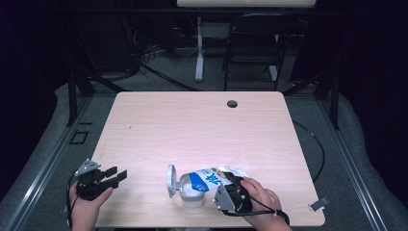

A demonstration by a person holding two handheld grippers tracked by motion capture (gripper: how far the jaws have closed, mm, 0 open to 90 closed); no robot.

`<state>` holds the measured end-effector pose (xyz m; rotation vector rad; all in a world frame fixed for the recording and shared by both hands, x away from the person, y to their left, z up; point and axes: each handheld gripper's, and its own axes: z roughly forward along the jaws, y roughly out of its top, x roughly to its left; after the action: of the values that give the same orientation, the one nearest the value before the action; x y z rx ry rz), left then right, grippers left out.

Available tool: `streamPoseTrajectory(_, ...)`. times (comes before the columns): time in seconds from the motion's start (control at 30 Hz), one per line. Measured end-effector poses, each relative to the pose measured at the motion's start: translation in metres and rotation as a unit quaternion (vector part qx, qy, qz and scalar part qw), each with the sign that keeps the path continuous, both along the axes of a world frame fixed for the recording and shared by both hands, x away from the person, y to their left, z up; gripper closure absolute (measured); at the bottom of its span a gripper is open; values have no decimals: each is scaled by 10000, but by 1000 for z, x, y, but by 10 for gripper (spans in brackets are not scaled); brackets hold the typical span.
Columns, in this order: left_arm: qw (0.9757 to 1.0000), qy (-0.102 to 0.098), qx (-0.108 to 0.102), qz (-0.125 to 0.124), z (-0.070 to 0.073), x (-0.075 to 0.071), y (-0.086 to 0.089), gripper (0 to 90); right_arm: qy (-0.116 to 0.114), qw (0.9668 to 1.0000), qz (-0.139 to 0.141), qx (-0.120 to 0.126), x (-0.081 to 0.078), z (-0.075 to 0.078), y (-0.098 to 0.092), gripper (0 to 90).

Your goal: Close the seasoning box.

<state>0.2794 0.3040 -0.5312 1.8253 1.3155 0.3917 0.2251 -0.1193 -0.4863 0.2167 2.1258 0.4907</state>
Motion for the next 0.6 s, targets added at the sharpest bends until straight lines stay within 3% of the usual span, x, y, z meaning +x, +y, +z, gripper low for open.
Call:
streamPoseTrajectory(0.27, 10000, -8, -14, -9, 0, 0, 0, 506, 130, 9983, -58, 571, 0, 1, -1, 900)
streamPoseTrajectory(0.4, 10000, 4, 20, -53, 2, -1, -1, 505, 313, 9950, -68, 950, 1, 3, -4, 900)
streamPoseTrajectory(0.53, 10000, 33, 40, -54, 3, -1, 0, 505, 461, 9890, -96, 1400, 3, 3, -9, 900)
streamPoseTrajectory(0.6, 10000, 25, 41, -38, 2, -1, 0, 504, 567, 9839, -116, 1690, 5, 4, -12, 900)
